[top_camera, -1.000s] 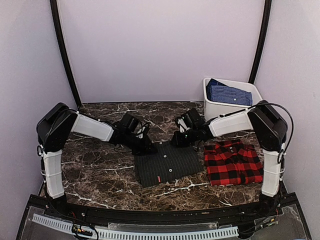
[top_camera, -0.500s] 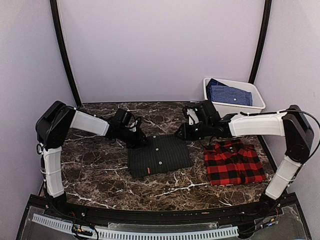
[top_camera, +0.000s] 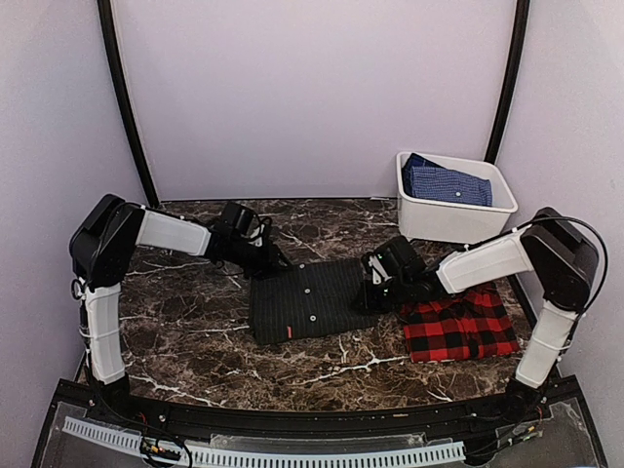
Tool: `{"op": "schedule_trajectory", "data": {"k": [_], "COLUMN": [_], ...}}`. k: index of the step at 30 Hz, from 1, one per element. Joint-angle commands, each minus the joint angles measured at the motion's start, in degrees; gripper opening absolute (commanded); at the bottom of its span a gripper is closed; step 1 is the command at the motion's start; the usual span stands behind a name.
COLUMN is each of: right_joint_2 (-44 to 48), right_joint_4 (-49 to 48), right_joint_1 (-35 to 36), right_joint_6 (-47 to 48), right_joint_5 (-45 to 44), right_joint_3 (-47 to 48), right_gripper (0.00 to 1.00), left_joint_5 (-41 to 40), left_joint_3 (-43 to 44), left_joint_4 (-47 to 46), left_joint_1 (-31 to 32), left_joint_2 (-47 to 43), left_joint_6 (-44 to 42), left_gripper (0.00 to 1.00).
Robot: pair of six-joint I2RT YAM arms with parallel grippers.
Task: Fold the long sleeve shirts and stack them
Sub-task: Smooth out the square-folded shirt at the center of the board.
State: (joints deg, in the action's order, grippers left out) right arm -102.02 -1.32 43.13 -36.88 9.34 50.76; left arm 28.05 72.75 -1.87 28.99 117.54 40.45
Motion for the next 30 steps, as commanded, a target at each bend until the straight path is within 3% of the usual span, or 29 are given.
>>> {"op": "schedule_trajectory", "data": {"k": [1, 9, 14, 19, 24, 30], "right_joint_2": [1.6, 6.2, 11.0, 11.2, 5.7, 2.2], "right_joint_4": [-0.5, 0.6, 4.3, 5.3, 3.8, 3.3], "right_joint_1": [2.2, 5.3, 5.6, 5.0, 3.3, 1.9], "right_joint_6": [-2.7, -6.5, -6.2, -4.3, -2.7, -2.8], "right_joint_5": [-0.4, -0.8, -4.3, -7.4, -6.0, -6.3], "right_joint_3": [-2.5, -3.6, -2.5, 0.1, 2.8, 1.8], "right_gripper": [0.17, 0.18, 0.22, 0.26, 0.24, 0.2], "left_joint_5": [-1.1, -1.0, -2.6, -1.9, 1.2, 6.2], "left_joint_3": [1.7, 4.8, 2.0, -7.2, -19.3, -27.1], "left_joint_4": [4.4, 9.9, 11.5, 10.9, 6.4, 2.1], "left_joint_1": [-3.0, -4.0, -4.0, -3.8, -3.6, -2.7], "left_joint_2": [-0.9, -1.3, -9.5, -16.9, -24.6, -30.2], "left_joint_6": [-2.3, -5.5, -5.9, -4.0, -1.3, 1.3], "left_gripper": [0.34, 0.34, 0.37, 0.4, 0.44, 0.46]}}
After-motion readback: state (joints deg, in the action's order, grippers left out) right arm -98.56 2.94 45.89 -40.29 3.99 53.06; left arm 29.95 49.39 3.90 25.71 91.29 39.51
